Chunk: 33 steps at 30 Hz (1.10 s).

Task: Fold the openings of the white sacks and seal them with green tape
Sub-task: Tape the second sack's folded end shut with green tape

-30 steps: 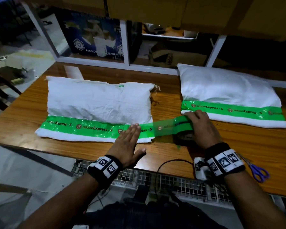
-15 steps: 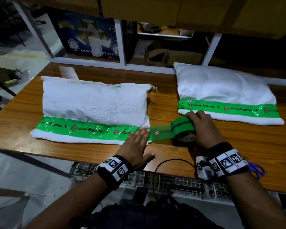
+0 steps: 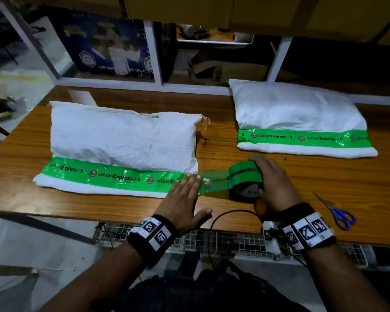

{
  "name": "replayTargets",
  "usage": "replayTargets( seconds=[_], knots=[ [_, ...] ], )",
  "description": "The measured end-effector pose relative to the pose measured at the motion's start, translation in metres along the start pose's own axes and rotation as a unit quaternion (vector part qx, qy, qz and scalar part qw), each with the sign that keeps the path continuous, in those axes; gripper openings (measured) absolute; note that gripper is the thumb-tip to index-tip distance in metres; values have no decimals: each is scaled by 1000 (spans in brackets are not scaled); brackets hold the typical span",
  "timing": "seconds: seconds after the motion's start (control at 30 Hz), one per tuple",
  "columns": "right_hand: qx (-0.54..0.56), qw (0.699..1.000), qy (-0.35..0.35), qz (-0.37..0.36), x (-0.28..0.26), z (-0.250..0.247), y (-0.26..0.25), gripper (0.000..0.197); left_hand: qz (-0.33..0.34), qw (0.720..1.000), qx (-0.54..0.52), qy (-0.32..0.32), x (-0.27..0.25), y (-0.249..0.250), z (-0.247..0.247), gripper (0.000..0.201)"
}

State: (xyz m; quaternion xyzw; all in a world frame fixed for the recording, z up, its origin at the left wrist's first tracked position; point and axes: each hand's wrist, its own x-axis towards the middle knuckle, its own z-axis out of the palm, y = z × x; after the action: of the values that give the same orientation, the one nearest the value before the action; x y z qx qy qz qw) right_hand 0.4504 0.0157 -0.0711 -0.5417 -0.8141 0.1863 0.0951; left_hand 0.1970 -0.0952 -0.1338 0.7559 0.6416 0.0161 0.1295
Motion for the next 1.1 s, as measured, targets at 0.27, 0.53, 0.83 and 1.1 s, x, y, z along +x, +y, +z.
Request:
replayTargets(
  seconds=[0.27,0.53,0.83,1.1],
  knots=[
    [-183,980,55,-64,-5,-9,6,81,40,999,-4,24,-20,-17,2,93],
    [-97,989,107,-32,-28,-9,16,109,36,999,30,-8,-22,-19,2,103],
    [5,991,136,-3,-33,-2,33,105,27,1000,5,10,-21,-17,-3,98],
    [-243,967,69,0,-36,-9,13,104,40,998,46,3,-24,-20,0,100]
  ],
)
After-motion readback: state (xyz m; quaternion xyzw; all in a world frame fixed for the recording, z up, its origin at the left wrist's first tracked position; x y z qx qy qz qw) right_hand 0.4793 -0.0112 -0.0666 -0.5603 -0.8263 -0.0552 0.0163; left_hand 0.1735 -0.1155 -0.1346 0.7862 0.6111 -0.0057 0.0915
